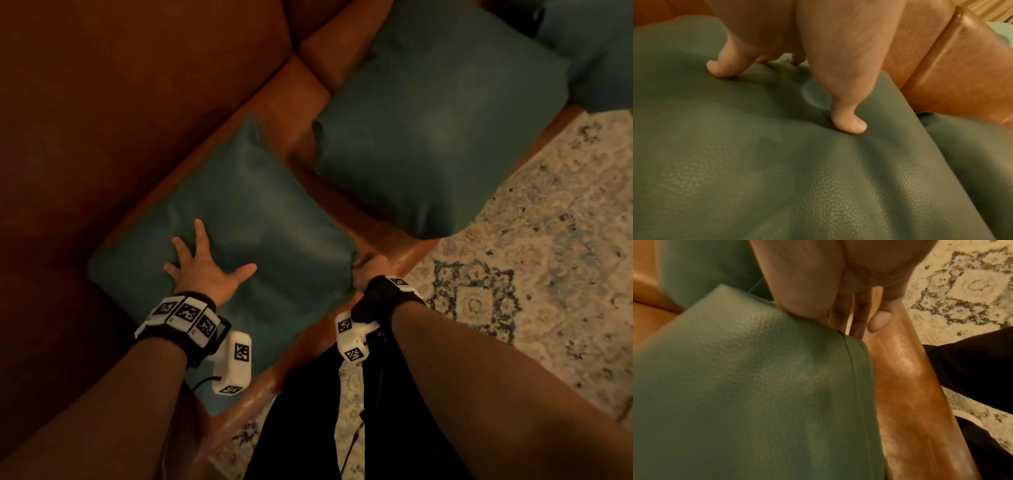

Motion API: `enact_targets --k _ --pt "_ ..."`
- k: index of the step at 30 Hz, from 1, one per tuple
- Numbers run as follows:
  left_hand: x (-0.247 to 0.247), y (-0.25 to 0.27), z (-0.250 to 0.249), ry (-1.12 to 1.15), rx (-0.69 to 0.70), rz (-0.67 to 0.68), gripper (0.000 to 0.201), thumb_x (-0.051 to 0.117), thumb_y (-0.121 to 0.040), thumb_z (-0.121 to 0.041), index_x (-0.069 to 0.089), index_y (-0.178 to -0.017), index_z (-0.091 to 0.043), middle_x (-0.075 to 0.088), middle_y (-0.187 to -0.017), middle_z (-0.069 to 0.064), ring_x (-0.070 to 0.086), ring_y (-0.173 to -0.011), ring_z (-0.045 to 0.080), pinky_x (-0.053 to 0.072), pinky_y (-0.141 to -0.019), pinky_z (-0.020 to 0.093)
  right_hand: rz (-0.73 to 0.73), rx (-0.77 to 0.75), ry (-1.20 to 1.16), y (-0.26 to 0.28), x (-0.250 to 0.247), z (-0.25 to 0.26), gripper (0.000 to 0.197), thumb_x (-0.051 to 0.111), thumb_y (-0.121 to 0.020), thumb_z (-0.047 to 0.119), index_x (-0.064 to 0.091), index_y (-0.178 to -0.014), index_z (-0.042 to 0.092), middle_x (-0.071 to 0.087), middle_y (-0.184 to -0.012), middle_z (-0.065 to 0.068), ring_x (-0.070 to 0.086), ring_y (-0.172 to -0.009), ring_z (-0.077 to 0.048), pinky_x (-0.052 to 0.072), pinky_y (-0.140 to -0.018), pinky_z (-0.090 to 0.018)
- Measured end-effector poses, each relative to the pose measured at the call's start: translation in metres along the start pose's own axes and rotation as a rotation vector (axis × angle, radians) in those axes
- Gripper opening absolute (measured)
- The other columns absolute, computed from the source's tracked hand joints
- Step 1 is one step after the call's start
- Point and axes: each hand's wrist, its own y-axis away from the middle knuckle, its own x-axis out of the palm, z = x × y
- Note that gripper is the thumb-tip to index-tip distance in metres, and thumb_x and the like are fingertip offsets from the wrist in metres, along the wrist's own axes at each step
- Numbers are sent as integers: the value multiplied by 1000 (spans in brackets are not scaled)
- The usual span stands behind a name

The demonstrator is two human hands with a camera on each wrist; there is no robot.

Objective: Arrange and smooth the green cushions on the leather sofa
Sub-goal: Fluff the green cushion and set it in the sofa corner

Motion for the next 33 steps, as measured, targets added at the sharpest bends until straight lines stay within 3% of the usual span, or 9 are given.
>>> enact_targets --k 6,12,16,17,20,25,28,30,33 --pt "-1 -4 1 -2 19 -7 119 72 -67 -63 -17 -144 -48 -15 -160 3 -3 -143 48 14 -115 59 -128 -66 17 6 2 -8 21 63 -88 28 70 -99 12 67 -98 -13 61 -84 -29 42 -69 -27" --pt "2 -4 3 -14 25 -34 119 72 -67 -63 -16 -144 -47 -14 -160 4 -1 -143 48 15 -114 60 -119 -43 -51 9 2 -4 26 57 -92 28 67 -102 7 66 -102 -16 57 -79 -30 42 -68 -29" --pt "2 -5 5 -3 33 -43 119 73 -66 -61 -15 -145 -48 -11 -160 5 1 -143 48 15 -116 58 -68 -100 -51 8 -4 -6 16 58 -92 24 67 -96 12 60 -89 -8 58 -82 -26 41 -70 -26" --pt "1 -6 6 2 36 -44 118 74 -67 -60 -14 -145 -48 -10 -160 5 2 -143 47 15 -116 57 -40 -132 -96 7 -7 -8 8 61 -90 20 67 -87 16 60 -85 -5 57 -78 -23 41 -70 -25" --pt "-3 -13 12 16 61 -62 119 76 -65 -59 -9 -147 -46 -6 -161 7 7 -145 42 16 -117 53 47 -218 -381 -3 -23 -35 30 62 -85 -2 60 -67 23 61 -73 1 55 -69 -14 41 -70 -30" --pt "-3 -13 13 11 51 -80 119 76 -64 -59 -8 -147 -46 -4 -161 8 10 -145 39 18 -117 51 87 37 -746 -8 -48 -63 23 56 -88 1 65 -75 18 60 -73 -2 57 -72 -14 46 -63 -28" --pt "-3 -12 6 -5 43 -88 119 77 -65 -57 -7 -148 -44 -3 -160 10 10 -145 41 17 -117 51 -30 -79 -604 -4 -47 -52 18 67 -83 5 66 -74 20 65 -77 1 62 -76 -16 48 -66 -27" --pt "-2 -10 4 -15 33 -94 119 77 -64 -57 -6 -148 -44 -3 -160 11 10 -145 41 17 -118 51 -60 -232 -422 7 -44 -43 20 82 -74 19 62 -76 20 62 -70 6 59 -66 -9 46 -63 -21" --pt "-1 -7 2 -18 21 -102 120 78 -63 -57 -7 -147 -45 -4 -160 10 10 -145 41 17 -117 51 -117 -259 -204 22 -40 -35 31 82 -71 42 57 -75 23 60 -68 11 59 -64 -7 41 -58 -19"
